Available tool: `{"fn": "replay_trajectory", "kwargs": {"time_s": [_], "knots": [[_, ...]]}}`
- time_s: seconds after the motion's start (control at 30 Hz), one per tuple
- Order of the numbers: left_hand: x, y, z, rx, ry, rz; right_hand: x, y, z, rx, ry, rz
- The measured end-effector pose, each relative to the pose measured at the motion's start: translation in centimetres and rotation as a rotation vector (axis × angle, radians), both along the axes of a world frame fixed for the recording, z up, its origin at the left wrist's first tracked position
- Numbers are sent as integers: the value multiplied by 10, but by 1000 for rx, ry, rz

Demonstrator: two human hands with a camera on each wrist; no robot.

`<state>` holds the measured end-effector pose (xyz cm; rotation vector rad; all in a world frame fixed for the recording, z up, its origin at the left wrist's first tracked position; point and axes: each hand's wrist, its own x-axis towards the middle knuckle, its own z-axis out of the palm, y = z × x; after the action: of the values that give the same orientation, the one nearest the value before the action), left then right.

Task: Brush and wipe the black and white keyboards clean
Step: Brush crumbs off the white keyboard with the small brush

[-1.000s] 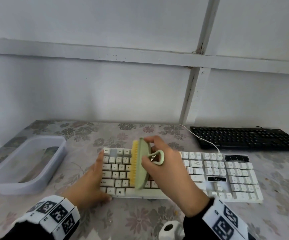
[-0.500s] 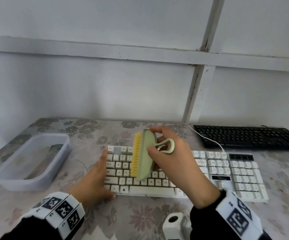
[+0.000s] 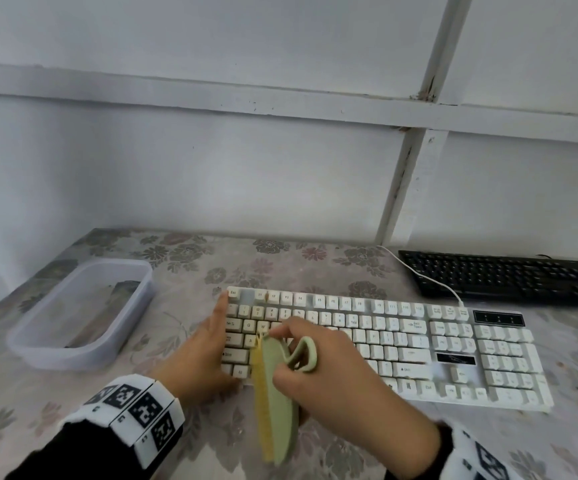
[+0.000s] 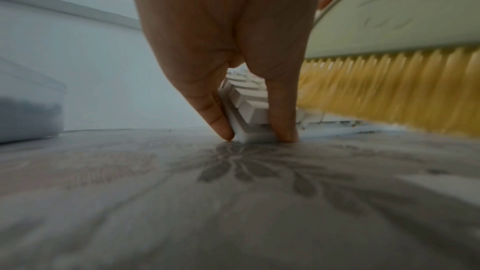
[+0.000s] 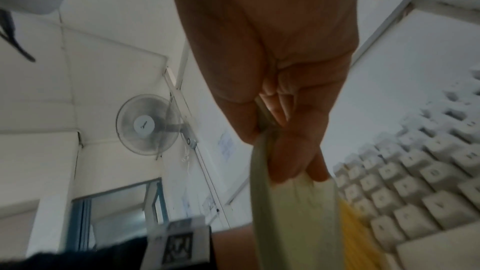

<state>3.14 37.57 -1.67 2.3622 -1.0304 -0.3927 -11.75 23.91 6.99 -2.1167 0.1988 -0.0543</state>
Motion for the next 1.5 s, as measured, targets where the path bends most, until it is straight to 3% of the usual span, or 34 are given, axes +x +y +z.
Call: {"fn": "replay_trajectory", "kwargs": {"time_s": [0.2,0.57,0.83,1.1,1.23,1.4,1.5], "knots": [[-3,-2,4,78,56,87,26,-11,22,-2,-241,-188],[2,0,-3,19,10,19,5,4,1,45,-6,-14],[-2,-2,3,83,71,80,32,-19,22,-5,-258,-187],[6,0,-6,-12,25,4,14,1,-17,-95,-140,2],[4,0,-6,-12,2,17,4,-2,-5,-48,-42,42],[0,-2,0,73,45,63,28,-13,21,-13,-211,-121],[0,-2,0,64,59,80,46,-10,20,-26,-270,-120]]}}
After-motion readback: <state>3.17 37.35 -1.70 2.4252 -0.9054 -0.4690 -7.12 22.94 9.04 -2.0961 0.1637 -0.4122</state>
